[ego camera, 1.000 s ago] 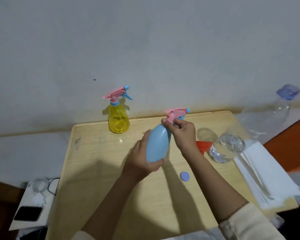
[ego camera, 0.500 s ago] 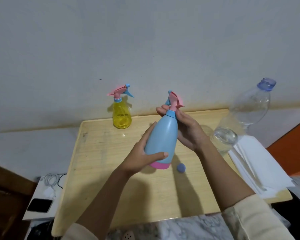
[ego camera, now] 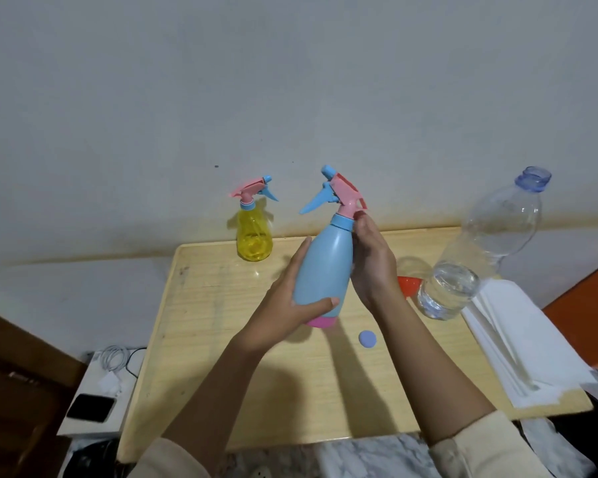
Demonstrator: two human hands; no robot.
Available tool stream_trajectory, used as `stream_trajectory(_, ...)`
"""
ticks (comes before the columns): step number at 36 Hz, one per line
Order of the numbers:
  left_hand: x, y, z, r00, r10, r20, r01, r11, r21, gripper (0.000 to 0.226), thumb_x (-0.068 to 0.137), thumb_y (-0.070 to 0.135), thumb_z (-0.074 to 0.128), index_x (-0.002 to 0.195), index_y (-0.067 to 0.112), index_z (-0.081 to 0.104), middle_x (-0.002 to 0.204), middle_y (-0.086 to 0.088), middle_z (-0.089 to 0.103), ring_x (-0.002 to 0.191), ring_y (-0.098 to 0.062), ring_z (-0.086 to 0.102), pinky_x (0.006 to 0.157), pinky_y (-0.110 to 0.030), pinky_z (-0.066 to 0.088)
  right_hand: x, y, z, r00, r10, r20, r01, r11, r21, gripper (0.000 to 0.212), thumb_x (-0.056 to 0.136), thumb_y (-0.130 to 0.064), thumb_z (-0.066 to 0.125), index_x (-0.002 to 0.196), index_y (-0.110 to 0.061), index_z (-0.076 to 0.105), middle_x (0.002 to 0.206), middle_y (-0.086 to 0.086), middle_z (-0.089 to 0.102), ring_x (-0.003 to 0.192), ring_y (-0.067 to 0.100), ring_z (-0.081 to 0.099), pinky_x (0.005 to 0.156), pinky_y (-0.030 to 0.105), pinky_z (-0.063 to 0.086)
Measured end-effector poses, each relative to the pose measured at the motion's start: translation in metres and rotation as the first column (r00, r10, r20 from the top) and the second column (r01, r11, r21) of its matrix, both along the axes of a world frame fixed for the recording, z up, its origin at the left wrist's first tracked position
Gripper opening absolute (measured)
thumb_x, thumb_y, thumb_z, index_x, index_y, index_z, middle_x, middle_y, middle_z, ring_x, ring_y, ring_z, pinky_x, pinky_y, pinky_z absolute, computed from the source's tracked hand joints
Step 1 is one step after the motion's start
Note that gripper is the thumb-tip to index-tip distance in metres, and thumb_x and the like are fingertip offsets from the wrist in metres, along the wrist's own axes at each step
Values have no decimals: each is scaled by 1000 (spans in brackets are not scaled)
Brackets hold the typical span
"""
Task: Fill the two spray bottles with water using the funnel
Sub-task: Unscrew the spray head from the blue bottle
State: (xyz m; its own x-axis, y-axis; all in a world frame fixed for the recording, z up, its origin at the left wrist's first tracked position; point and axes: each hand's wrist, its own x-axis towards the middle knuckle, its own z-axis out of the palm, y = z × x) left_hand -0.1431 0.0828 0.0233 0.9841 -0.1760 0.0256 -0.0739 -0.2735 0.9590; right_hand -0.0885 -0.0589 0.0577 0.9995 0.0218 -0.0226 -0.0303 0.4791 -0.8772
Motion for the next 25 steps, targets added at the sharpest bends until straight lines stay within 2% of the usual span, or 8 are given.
stream_trajectory(2,1,0,1,1000,10,10,-10,1000,11,94,68,46,75,139,60,16,137,25,42,118,-6,53,95,-39,52,3,7,3,997,-81,-17,78,988,-135,23,86,-40,58,103,-24,58,98,-5,59,88,12,56,73,28,47)
stream_trajectory(4,2,-1,3,1000,11,17,-11,1000,29,93,68,47,74,139,61,15,137,27,40,119,-6,51,94,-40,52,2,14,6,981,-194,-29,182,956,-230,34,80,-37,72,103,-19,55,96,-1,60,88,15,60,79,32,51)
stream_trajectory(8,4,2,6,999,19,25,-20,999,28,92,68,48,74,138,62,15,137,27,39,119,-7,51,92,-41,53,1,15,9,978,-206,-21,199,965,-172,24,84,-24,68,104,-14,58,91,-1,69,78,10,63,75,27,51)
stream_trajectory(10,4,5,7,999,28,26,-28,999,17,92,68,46,75,137,64,16,137,26,40,119,-8,52,92,-41,53,2,13,7,994,-113,1,112,984,-138,18,91,-26,60,106,-16,61,99,0,70,83,12,64,74,27,51)
stream_trajectory(13,5,7,8,999,39,26,-40,999,32,93,67,48,75,136,65,14,139,22,41,119,-9,52,92,-42,53,2,16,10,996,-75,40,82,976,-201,29,81,-33,64,104,-15,62,90,-8,65,77,7,59,65,18,47)
stream_trajectory(18,7,9,8,998,49,47,-52,996,67,95,65,52,74,137,64,13,141,20,39,119,-10,51,93,-42,53,-1,28,17,961,-276,-35,267,950,-162,43,73,-26,79,107,-8,60,90,0,66,73,6,62,68,21,52)
stream_trajectory(23,7,14,6,997,51,52,-54,997,60,96,64,53,73,138,62,12,140,19,38,118,-7,51,92,-39,53,-5,30,10,975,-202,-93,196,978,-69,6,87,-22,65,87,-17,67,79,-6,68,73,9,63,73,28,51)
stream_trajectory(25,6,15,4,998,48,51,-51,996,68,96,65,52,73,138,62,12,140,18,37,118,-8,50,92,-39,53,-7,32,7,981,-180,-68,173,980,-97,9,90,-26,60,87,-21,68,78,-9,67,72,7,61,70,26,50)
